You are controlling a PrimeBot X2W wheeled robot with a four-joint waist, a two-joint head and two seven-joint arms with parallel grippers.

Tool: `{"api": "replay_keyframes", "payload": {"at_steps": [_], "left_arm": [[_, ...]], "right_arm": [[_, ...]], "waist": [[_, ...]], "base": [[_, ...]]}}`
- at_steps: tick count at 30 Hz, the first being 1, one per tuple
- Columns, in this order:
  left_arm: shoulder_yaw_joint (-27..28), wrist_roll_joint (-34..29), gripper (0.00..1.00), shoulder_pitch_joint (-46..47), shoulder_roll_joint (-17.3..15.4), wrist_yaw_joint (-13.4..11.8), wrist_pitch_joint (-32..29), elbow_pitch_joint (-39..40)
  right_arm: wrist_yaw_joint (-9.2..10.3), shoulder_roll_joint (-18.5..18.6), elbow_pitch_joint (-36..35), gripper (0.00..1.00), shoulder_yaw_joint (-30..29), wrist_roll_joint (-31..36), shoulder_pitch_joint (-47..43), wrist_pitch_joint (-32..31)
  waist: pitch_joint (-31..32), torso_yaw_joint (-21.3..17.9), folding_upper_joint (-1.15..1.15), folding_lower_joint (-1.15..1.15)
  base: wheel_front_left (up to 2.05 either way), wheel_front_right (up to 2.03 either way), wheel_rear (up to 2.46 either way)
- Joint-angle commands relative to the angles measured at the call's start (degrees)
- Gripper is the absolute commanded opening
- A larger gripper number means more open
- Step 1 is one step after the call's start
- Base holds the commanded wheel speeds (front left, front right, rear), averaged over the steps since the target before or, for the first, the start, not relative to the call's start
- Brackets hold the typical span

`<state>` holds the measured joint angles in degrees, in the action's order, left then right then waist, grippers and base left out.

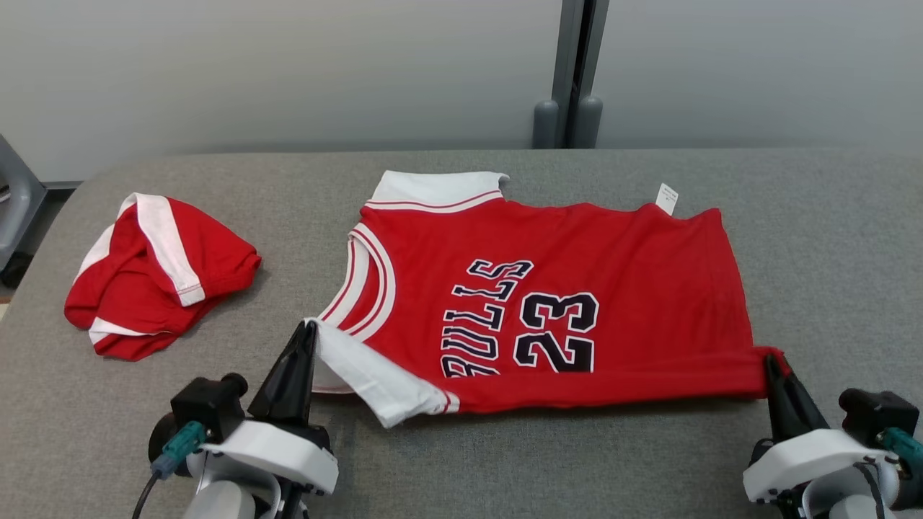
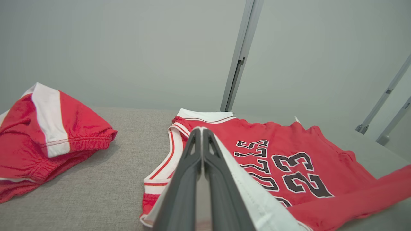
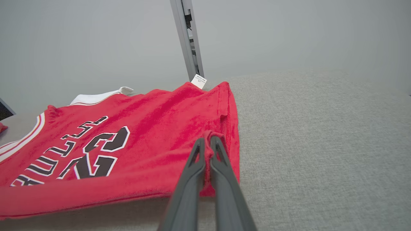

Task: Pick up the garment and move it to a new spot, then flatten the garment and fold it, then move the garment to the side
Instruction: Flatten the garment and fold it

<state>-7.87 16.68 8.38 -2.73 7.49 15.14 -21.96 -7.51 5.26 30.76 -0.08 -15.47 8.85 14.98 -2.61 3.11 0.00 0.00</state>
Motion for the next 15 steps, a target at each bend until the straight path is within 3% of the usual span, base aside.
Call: {"api": "replay_keyframes", "payload": {"at_steps": [1, 15], "left_arm": [[0.4, -0.6, 0.00, 2.6, -0.3, 0.0, 0.0, -1.0], [3.7, -5.2, 0.00, 15.4, -0.5, 0.0, 0.0, -7.4]], "right_arm": [[0.04, 0.0, 0.8, 0.00, -1.4, 0.9, 1.8, 0.3], [0.03, -1.8, 5.2, 0.00, -4.0, 4.7, 13.9, 0.3]], "waist": [[-3.1, -0.9, 0.00, 0.00], [-12.3, -1.6, 0.00, 0.00]], "base": [[0.00, 0.00, 0.00], [0.00, 0.00, 0.00]]}}
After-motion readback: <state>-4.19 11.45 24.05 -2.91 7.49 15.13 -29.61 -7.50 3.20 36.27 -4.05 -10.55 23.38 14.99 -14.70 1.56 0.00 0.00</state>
